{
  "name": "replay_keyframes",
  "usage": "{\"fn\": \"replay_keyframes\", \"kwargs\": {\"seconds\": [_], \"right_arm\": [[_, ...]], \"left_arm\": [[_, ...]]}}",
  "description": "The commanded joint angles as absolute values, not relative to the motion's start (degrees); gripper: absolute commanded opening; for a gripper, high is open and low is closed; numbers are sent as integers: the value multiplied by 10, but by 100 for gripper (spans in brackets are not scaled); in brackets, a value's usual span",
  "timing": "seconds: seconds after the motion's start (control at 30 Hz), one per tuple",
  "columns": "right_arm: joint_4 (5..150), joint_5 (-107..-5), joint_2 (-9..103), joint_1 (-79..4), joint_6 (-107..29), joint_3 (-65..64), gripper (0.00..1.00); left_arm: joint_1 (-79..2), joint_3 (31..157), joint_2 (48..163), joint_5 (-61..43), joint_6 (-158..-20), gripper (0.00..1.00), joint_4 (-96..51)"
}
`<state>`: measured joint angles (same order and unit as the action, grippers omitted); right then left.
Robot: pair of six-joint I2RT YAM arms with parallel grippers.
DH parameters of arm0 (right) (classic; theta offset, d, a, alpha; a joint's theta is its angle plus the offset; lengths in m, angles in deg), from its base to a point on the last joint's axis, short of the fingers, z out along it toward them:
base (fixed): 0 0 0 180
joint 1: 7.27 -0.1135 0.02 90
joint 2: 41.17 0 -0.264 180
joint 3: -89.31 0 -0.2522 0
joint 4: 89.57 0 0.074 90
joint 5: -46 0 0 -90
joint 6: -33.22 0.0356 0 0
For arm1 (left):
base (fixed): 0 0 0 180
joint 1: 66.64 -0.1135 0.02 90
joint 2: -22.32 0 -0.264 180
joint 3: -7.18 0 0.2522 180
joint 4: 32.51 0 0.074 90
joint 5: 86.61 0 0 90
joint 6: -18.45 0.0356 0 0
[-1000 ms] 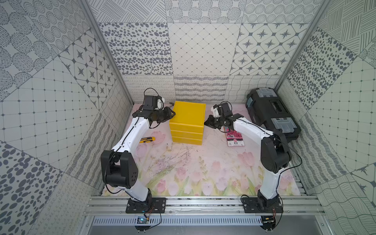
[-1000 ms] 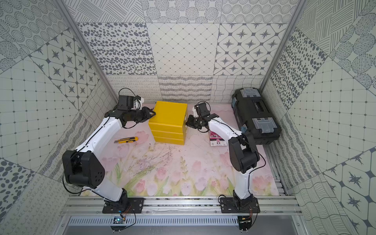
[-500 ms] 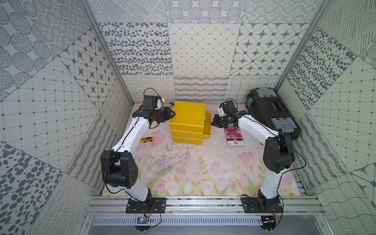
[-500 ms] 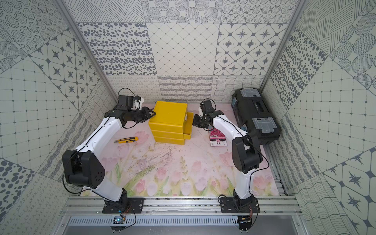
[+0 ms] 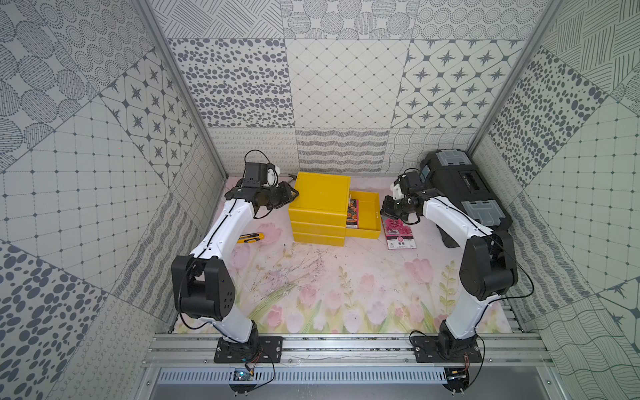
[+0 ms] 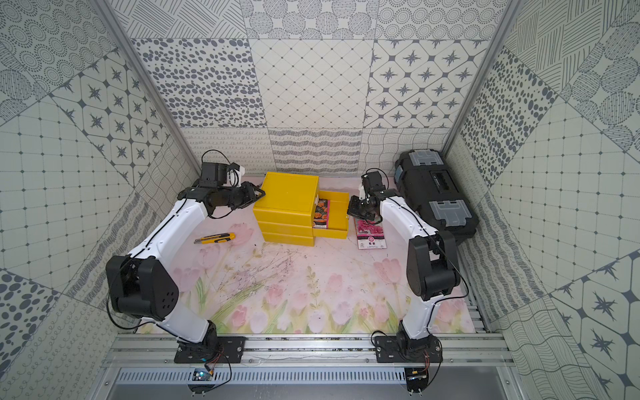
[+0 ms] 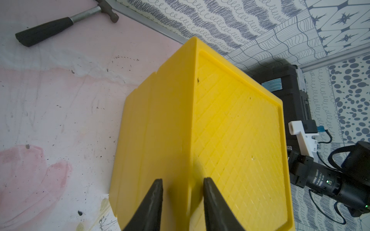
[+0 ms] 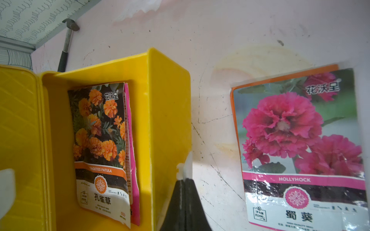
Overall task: Take the seed bags out of the drawer
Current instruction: Open the drawer in the storage box, then pick up the seed packet from the drawer.
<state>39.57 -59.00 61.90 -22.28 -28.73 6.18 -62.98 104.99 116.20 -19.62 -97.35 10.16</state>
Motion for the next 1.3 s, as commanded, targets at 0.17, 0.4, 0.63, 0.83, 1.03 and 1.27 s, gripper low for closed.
{"fn": "replay_keyframes", "kwargs": {"seconds": [0.17,0.4,0.63,0.83,1.03,1.27], "right_arm": [[417,-569,604,-221,-287,81,43],[390,-497,563,-238,-284,108,46],[369,-493,601,-311,-277,185,29],[369,-513,682,-331,-258,236,25],[358,-521,743,-332,-247,278,25],[356,-533,780,-333,-243,293,28]], "left_arm": [[-635,1047,1170,-172,-962,36,168],[-634,1048,1170,-174,-962,36,167],[-635,1047,1170,-175,-962,36,168],[-635,1047,1169,-175,-962,36,168],[-636,1047,1168,-177,-963,36,167],[-637,1047,1168,-180,-965,36,165]]}}
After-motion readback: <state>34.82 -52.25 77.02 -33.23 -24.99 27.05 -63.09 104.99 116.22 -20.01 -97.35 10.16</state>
